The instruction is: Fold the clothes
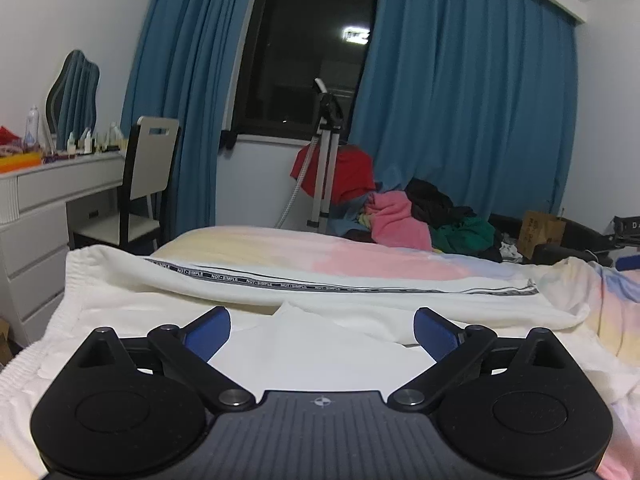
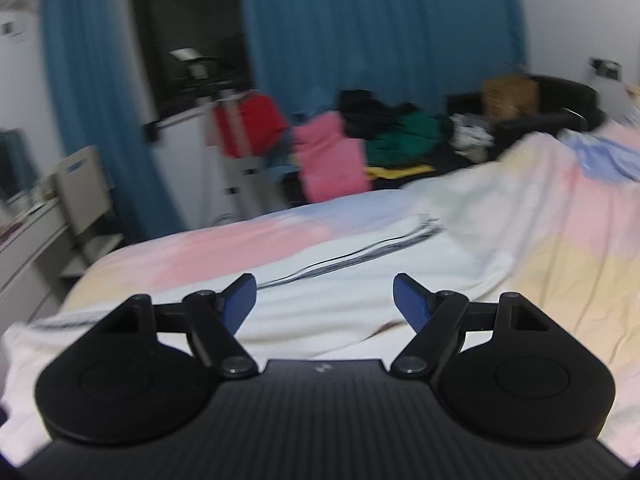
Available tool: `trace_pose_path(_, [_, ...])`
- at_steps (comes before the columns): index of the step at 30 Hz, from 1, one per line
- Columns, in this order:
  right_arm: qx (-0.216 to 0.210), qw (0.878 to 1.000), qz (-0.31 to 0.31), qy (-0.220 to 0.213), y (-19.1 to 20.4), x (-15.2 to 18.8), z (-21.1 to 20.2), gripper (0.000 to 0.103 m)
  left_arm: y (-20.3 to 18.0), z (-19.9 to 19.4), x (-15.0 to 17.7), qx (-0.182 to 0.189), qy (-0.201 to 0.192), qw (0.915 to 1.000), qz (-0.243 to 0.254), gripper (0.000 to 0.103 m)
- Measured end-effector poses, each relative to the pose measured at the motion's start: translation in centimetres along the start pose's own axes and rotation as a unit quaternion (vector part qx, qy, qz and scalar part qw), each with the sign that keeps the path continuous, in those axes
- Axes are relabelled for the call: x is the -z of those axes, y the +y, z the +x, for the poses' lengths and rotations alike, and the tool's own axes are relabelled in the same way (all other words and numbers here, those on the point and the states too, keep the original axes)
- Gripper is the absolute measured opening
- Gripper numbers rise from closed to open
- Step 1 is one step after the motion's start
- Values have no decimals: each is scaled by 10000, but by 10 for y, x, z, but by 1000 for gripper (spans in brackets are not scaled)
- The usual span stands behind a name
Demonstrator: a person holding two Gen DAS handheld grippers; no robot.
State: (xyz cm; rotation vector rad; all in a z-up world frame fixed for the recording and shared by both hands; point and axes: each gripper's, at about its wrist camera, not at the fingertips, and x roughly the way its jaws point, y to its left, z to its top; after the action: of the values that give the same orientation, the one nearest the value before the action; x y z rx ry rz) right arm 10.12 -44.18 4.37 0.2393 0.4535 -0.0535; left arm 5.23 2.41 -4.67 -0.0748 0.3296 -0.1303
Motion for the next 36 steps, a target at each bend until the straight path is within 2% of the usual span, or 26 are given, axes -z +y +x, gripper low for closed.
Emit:
trace_pose_path(3, [-291,9994,-163,-31,28,20,-25,77,-8,-15,1,36,-38,9999,146,100])
trace_pose_path(6, [-403,9988,-262,39,48,40,-34,77,-14,-25,4,53,-38,9997,234,101])
trace_pose_path(9, [-543,9984,-148,-34,57,64,-36,77,-19,-30,10,32,15,9994,331,101])
trace_pose_path(12, [-699,9974,88,156,55,88,-30,77,-23,-26,15,53,121,9994,325,101])
trace_pose_path(18, [-320,9990,-233,208,63,101,-27,77,-27,-8,26,175,509,9980,324,101])
trace_pose_path(21, [-69,9996,-60,249,58,105,-25,77,-21,1,32,257,746,9967,167,101])
trace_pose_path(27, [259,9955,670,618,31,110,-13,77,17,20,32,239,1269,9884,-795,101])
trace_pose_path(30, [468,9926,855,728,22,113,-7,77,50,26,32,-43,1577,9765,-1467,101])
trace_pose_path(32, [565,9904,962,814,17,116,-4,77,80,28,33,-284,1817,9609,-2072,101])
trace_pose_path(34, [575,9886,1091,860,14,117,-3,77,113,25,37,-463,2034,9358,-2841,101])
trace_pose_path(36, [557,9873,1204,879,9,117,-3,77,150,17,47,-580,2161,9019,-3695,101])
